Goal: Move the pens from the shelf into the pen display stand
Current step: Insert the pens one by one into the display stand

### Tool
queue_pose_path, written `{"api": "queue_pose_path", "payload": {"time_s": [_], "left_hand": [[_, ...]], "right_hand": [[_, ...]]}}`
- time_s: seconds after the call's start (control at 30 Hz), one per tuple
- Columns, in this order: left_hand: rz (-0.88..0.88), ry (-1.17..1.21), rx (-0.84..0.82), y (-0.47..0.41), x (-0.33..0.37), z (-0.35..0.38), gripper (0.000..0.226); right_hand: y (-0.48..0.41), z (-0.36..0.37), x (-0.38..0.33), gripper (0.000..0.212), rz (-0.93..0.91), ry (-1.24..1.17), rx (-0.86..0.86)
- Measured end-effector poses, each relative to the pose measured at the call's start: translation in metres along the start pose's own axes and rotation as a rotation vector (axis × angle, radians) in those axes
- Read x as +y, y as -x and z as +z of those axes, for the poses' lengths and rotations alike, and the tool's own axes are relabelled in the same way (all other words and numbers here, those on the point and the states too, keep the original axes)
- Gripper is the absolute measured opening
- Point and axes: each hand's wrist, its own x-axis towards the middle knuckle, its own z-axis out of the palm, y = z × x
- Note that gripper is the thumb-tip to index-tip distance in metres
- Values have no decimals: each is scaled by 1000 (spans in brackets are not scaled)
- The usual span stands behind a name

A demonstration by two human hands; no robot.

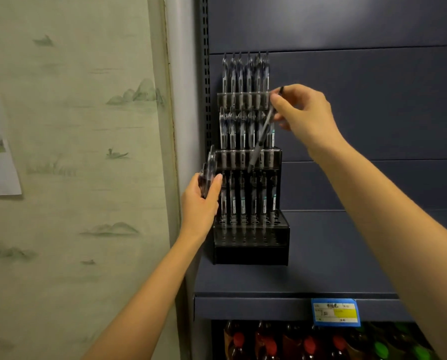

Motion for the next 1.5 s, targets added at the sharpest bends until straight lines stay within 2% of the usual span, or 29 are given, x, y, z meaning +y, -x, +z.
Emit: {"api": "queue_pose_path", "payload": {"time_s": [0.1,0.33,0.83,1.0,1.13,1.23,1.4,1.5], "left_hand": [[-7,21,13,0,1,-2,20],[-32,23,39,-1,1,-4,22],[-36,34,51,-1,-2,-8,25],[-41,26,47,-1,-1,-7,26],[-47,17,38,-1,-1,-6,24],[-59,21,30,0,0,-5,23],[-56,29,40,0,3,-5,21],[-51,41,33,1,5,-6,18]], "right_hand": [[8,-6,16,17,26,138,-32],[29,-4,49,21,93,258,-90],[58,15,83,26,179,409,-251],[65,17,88,24,222,390,-225],[65,17,83,28,176,439,-183],[62,19,75,23,109,413,-143],[55,30,52,6,6,264,-205],[54,43,30,13,-48,183,-252]]}}
